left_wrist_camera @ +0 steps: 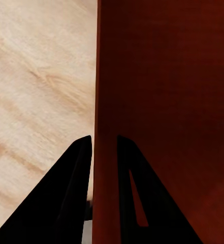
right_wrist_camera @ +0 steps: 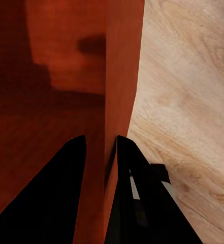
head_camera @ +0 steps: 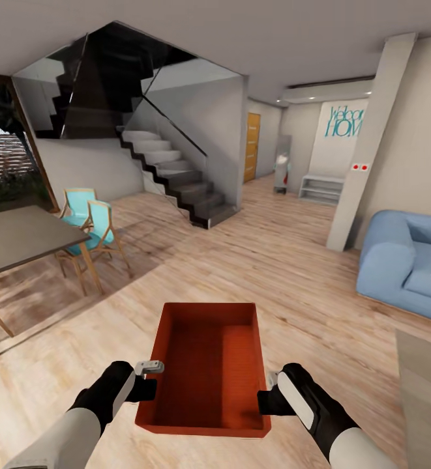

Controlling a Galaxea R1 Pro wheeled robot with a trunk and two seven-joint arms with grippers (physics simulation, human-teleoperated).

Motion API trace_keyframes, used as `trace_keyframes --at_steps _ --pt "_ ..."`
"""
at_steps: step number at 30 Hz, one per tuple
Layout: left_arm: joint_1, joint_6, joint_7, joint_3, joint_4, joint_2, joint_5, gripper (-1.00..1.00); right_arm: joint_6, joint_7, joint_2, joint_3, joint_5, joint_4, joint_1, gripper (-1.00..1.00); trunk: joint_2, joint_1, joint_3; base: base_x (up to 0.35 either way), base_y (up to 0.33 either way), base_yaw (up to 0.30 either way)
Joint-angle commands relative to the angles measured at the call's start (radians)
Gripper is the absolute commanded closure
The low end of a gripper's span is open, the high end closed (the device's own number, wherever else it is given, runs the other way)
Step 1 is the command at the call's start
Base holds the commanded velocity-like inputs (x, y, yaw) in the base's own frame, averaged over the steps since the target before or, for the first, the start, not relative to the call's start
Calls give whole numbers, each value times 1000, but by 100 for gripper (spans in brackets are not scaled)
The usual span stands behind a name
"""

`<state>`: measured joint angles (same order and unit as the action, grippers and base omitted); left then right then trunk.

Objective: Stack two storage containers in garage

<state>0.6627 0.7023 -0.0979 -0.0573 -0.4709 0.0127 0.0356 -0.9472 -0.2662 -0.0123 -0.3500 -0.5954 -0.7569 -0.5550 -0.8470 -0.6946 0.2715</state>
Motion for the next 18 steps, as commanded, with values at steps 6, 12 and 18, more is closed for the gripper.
trace_keyframes --at_steps 6,12,18 --pt "1 5 -2 -4 -5 1 -2 100 -13 -13 -1 -5 43 1 0 100 -1 -1 1 318 97 -59" --pt "1 5 -2 -4 -5 1 -2 100 -13 -13 0 -5 43 1 0 100 -1 -1 1 318 96 -2" --pt "1 6 -3 -4 -5 1 -2 100 -13 -13 0 -5 43 1 0 100 -1 -1 1 318 64 0"
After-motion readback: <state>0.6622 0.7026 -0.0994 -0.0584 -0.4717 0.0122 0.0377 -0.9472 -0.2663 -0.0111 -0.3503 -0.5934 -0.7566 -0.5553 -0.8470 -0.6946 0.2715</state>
